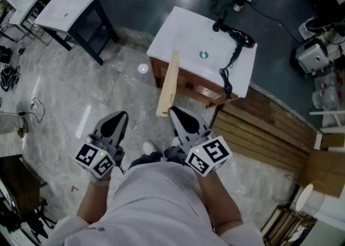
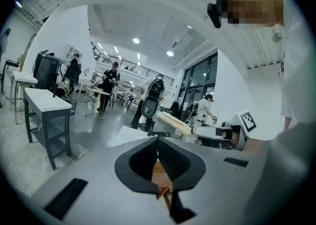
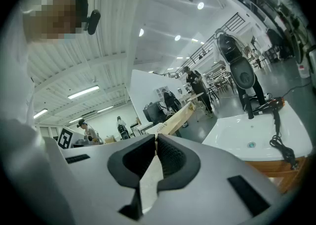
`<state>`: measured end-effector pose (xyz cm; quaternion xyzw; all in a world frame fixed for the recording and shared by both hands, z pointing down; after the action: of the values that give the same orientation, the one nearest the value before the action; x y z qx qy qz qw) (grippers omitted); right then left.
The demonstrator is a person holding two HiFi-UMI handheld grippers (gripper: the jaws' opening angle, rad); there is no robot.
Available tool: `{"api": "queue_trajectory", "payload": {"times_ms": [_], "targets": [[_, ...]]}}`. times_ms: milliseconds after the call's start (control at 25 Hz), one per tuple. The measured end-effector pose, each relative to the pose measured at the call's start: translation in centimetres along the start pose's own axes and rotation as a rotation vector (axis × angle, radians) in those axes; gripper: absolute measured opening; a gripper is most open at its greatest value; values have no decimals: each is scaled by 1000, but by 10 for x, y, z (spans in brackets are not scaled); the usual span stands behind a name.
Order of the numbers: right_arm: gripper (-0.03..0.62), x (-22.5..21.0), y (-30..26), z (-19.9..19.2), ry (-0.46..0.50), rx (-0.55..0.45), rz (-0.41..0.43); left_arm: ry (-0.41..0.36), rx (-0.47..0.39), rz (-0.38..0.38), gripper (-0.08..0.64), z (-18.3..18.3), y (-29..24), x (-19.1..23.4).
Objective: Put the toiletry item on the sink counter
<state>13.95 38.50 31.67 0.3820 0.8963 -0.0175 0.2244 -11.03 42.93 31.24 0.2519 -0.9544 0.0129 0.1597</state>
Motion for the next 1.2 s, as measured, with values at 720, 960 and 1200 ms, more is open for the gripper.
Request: {"api": "queue_trajectory", "payload": {"times_ms": [720,960,1200], "targets": [[28,-85,-4,34,-36,-51,73,-31,2,64,17,-21,-71,-43],[28,-120,-17,46,-38,-69,82,-42,9,75,17,-26,-96,-50],[28,-143,-54,41,-45,-67,68,-36,10,81,17,-28,-118,-13]]}}
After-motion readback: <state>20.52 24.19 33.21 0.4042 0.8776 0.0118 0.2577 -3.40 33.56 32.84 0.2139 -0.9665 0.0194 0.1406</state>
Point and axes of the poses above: the fingertips, and each gripper's own axes: y backward along the fingers, x to its left, z out of its top, the point moved 9 cm from there along y, backward along the fingers, and after that the axes turned 15 degrees about -x, right-handed, at the moved point
